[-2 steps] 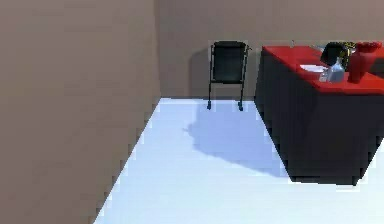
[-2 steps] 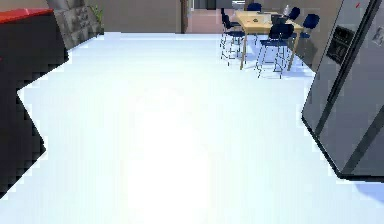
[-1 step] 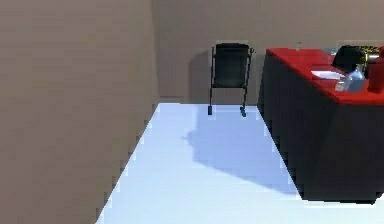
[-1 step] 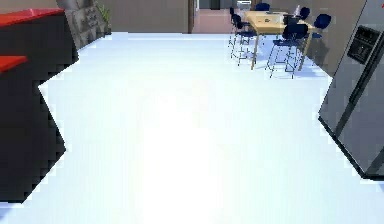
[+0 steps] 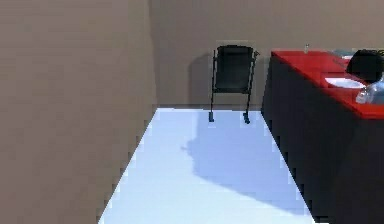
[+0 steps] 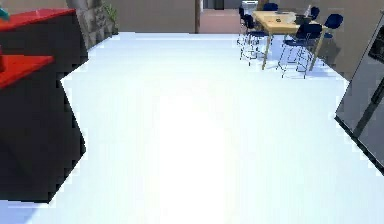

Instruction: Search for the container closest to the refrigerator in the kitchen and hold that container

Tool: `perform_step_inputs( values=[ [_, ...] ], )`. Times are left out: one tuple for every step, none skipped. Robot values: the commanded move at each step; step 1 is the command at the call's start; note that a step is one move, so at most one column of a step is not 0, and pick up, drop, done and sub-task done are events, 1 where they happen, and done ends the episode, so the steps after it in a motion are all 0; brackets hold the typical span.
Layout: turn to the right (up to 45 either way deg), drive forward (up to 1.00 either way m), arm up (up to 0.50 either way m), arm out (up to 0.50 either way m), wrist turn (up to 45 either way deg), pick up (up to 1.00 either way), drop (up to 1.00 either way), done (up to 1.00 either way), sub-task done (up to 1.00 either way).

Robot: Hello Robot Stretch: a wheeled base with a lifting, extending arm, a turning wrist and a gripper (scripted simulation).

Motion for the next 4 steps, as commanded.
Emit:
perform_step_inputs(
  values=[
    [15.0,0.0,0.0,0.0,0.0,0.0,0.0,0.0,0.0],
    [0.0,1.0,0.0,0.0,0.0,0.0,0.0,0.0,0.0],
    [0.0,0.65,0.0,0.0,0.0,0.0,0.0,0.0,0.0],
    [-45.0,0.0,0.0,0.0,0.0,0.0,0.0,0.0,0.0]
  ],
)
